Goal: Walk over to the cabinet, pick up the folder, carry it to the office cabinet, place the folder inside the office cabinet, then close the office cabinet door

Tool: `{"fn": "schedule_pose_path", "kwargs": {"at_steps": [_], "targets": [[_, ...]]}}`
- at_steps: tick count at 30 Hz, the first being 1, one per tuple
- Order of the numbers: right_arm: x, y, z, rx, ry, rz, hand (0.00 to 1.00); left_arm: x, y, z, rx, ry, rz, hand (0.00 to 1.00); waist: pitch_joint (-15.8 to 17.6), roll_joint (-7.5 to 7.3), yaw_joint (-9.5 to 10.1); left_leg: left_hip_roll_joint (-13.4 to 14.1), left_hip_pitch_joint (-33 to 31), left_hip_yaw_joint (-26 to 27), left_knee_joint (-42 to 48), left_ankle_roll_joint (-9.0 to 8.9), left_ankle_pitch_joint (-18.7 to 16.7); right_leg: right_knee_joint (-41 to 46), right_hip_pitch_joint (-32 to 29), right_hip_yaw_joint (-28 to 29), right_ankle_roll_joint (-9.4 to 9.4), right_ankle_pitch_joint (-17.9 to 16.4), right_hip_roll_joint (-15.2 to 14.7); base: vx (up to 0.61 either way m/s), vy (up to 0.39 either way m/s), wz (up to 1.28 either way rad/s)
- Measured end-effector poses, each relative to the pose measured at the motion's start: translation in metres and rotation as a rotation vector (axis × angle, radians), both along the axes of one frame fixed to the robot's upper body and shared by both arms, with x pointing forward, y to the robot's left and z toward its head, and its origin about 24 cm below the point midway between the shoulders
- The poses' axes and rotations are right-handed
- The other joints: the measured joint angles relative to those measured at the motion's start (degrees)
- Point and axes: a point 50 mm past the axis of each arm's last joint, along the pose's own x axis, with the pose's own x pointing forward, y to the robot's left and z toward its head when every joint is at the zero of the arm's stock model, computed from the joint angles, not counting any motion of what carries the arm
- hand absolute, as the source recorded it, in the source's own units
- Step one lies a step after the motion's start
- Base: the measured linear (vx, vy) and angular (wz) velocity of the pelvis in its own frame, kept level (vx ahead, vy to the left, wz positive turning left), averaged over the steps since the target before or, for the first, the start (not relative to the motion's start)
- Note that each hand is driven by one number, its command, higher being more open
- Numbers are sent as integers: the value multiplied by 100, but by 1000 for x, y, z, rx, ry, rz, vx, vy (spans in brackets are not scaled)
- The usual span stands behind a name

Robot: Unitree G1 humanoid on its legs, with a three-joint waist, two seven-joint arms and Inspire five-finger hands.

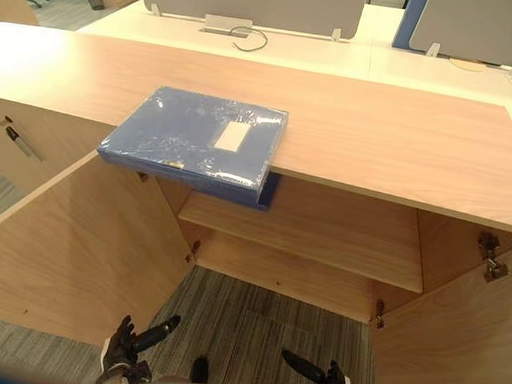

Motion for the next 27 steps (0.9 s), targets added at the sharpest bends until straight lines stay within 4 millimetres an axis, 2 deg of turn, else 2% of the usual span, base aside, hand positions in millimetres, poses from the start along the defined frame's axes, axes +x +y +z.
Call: {"fn": "schedule_pose_path", "kwargs": {"at_steps": [4,6,12,14,17,22,27], "targets": [[2,-1,1,-1,-5,49,100,10,2,16,-93,-143,56,100,-15,46,-3,-11,-8,-19,-4,15,23,3,-1,-8,1,0,-2,-11,2,1],[3,-2,1,3,-9,71,100,19,4,30,-115,-240,73,100,-36,95,-2,-20,-64,-81,-31,27,67,2,-27,-32,9,-5,-2,-72,7,11],[4,0,2,-10,-7,126,100,36,12,77,-4,-444,92,100,-48,149,80,-49,-176,-180,-42,33,185,-54,-68,-100,95,-63,-9,-89,11,8],[4,0,2,-13,-10,135,100,40,15,91,76,-479,108,100,-60,166,81,-74,-211,-257,-44,34,222,-83,-54,-180,116,-93,-14,-96,9,18],[0,0,1,-15,0,132,100,41,23,114,293,-485,119,100,-116,141,94,-92,-296,-351,-44,32,268,-118,-90,-266,113,-115,-7,-82,16,19],[-7,5,-1,-14,24,130,100,44,34,172,723,-567,180,100,-241,-38,245,-144,-385,-412,-39,37,308,-204,-87,-339,133,-38,-15,-16,8,8],[-10,7,-3,-27,43,161,100,58,20,207,947,-658,204,100,-323,-102,283,-148,-403,-397,-38,41,311,-252,-96,-280,137,23,-15,-7,2,-1]]}}
